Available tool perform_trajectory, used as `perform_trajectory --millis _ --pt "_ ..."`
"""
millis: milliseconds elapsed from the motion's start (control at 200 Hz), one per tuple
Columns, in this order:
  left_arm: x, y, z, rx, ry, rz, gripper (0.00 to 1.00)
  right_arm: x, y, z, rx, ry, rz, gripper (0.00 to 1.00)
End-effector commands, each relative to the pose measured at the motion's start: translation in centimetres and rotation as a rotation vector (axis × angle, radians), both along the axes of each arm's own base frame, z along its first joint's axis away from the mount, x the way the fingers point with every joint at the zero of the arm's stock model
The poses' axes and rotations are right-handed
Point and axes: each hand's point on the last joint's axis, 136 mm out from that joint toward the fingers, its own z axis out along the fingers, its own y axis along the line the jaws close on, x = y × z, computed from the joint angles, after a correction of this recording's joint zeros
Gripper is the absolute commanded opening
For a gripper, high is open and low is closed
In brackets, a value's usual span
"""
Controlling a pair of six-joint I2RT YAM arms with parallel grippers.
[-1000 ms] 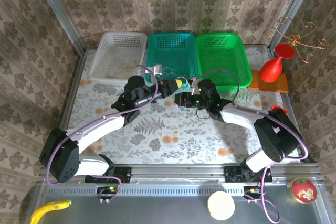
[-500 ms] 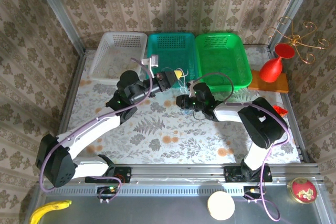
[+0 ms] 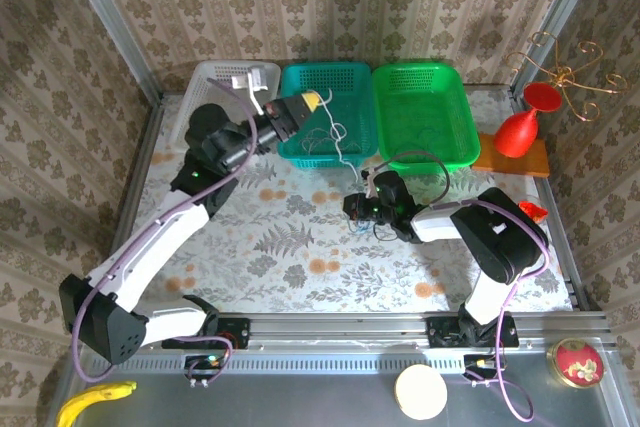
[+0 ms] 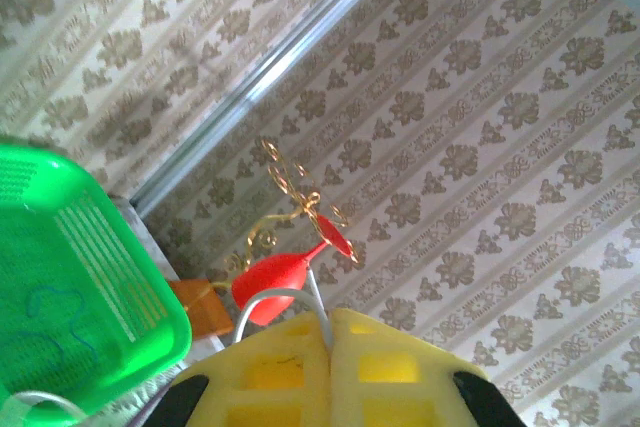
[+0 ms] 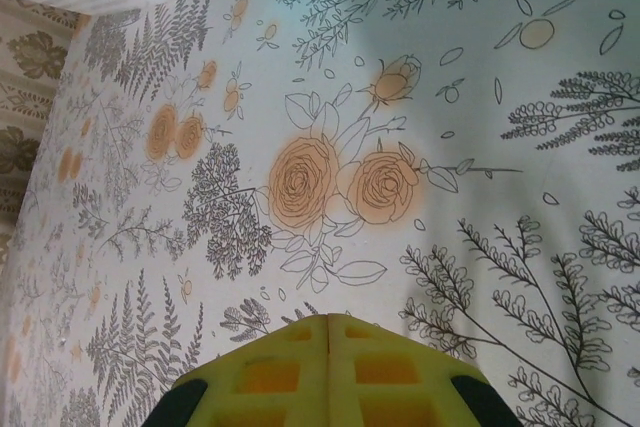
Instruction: Untangle the cables
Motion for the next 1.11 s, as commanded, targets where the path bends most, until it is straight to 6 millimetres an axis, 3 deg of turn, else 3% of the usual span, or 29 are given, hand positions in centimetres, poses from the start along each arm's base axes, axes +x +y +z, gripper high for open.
perform_trajectory --millis 0,165,365,575,725,825,1100 --pt "-1.3 2.5 4.5 -0.002 -0.129 0.027 0.00 0.0 -0.3 0.1 0.006 -0.014 -0.017 0.00" --pt "0.2 5.5 7.3 -0.018 -0.175 0.106 0.00 -0.4 -0.5 -0.4 0.005 -0.003 -0.020 0.00" --pt "1.1 7.4 9.7 -0.029 -0.216 0.161 0.00 -0.7 -0.7 -0.7 0.004 0.003 -0.020 0.00" --pt "1.8 7.5 11.8 -0.034 -0.248 0.164 0.00 -1.0 -0.6 -1.1 0.005 0.016 -0.014 0.00" --pt "2.3 7.4 13.4 -0.044 -0.272 0.172 0.00 -1.3 -1.0 -1.8 0.000 0.028 -0.029 0.23" --pt "2.9 7.3 14.4 -0.045 -0.289 0.178 0.00 -1.7 -1.3 -2.4 -0.004 0.039 -0.040 0.29" --pt "4.7 7.1 16.2 -0.046 -0.303 0.195 0.00 -2.2 -1.8 -4.0 0.002 0.067 -0.075 0.25"
